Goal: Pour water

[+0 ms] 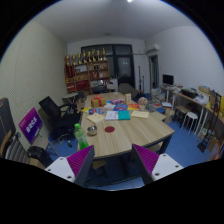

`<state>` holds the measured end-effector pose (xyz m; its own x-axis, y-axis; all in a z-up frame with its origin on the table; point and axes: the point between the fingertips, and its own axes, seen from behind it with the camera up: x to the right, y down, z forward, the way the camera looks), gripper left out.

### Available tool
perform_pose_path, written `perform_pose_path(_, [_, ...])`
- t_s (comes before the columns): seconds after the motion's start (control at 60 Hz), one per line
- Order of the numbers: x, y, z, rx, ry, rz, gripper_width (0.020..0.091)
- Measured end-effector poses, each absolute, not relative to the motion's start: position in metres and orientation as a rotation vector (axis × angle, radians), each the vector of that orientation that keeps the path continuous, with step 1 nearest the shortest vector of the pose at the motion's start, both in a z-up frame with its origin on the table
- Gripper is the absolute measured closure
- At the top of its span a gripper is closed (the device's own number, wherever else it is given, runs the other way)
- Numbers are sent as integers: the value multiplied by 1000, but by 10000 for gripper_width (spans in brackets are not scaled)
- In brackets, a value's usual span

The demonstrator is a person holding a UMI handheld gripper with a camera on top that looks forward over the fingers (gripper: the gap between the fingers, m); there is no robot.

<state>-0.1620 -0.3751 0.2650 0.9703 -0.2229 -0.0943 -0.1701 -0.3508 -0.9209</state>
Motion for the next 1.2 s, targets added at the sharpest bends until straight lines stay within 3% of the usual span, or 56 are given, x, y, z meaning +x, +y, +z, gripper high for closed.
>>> perform_pose_path(0.4, [-200, -374, 259, -1879, 163, -33, 281])
perform_pose_path(0.617, [-236, -315, 194, -1864, 104, 36, 276])
perform_pose_path(0.933, [-303, -134, 100, -1800, -36, 106, 280])
perform_pose_path(1.2, [-315, -45, 77, -1756, -60, 43, 288])
